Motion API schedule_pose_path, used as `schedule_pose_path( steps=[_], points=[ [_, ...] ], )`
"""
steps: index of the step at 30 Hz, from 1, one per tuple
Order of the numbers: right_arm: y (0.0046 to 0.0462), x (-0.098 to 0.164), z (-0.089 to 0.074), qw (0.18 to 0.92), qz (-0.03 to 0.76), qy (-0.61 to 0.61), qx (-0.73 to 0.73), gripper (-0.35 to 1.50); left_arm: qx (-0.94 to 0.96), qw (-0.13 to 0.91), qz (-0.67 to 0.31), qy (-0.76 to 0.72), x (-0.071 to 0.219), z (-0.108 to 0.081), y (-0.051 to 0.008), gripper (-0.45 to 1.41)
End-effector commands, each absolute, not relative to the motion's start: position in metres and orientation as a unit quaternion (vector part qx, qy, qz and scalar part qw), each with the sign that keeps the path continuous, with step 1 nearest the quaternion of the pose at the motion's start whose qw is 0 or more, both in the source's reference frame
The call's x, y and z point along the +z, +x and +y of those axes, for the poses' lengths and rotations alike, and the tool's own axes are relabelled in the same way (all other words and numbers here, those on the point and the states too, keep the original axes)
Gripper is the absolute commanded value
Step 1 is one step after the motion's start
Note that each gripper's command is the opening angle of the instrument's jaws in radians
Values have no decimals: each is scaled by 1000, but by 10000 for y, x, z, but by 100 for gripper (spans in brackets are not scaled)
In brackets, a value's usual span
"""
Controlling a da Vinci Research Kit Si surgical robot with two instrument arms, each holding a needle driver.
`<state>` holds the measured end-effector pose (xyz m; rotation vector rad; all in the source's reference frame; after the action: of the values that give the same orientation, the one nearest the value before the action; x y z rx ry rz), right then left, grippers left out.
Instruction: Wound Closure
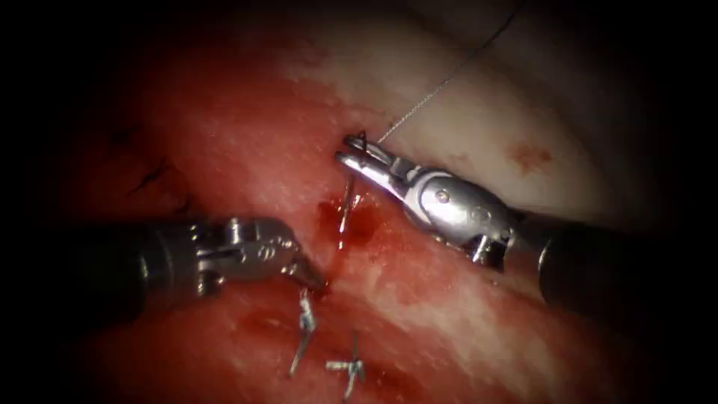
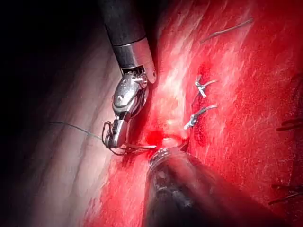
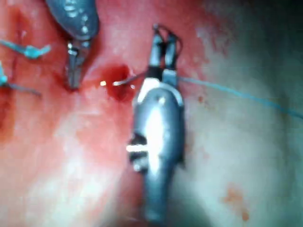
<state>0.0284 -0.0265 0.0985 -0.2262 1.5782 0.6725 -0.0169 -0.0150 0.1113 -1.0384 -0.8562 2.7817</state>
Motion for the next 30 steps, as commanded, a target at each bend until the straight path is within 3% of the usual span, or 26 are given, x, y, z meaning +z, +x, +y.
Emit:
schedule_pose_path(
  steps=[1,11,24,30],
  points=[
    [293,990,-268,647,695,-93,300,-35,900,25,-277,-336,1119,-149,-174,-45],
    [291,989,-264,642,685,-68,337,-35,899,26,-276,-339,1121,-148,-174,-45],
    [291,998,-261,643,629,74,431,-35,899,24,-276,-339,1123,-147,-171,-45],
    [295,1000,-260,605,597,164,501,-35,898,24,-277,-341,1122,-146,-171,-45]
  ],
)
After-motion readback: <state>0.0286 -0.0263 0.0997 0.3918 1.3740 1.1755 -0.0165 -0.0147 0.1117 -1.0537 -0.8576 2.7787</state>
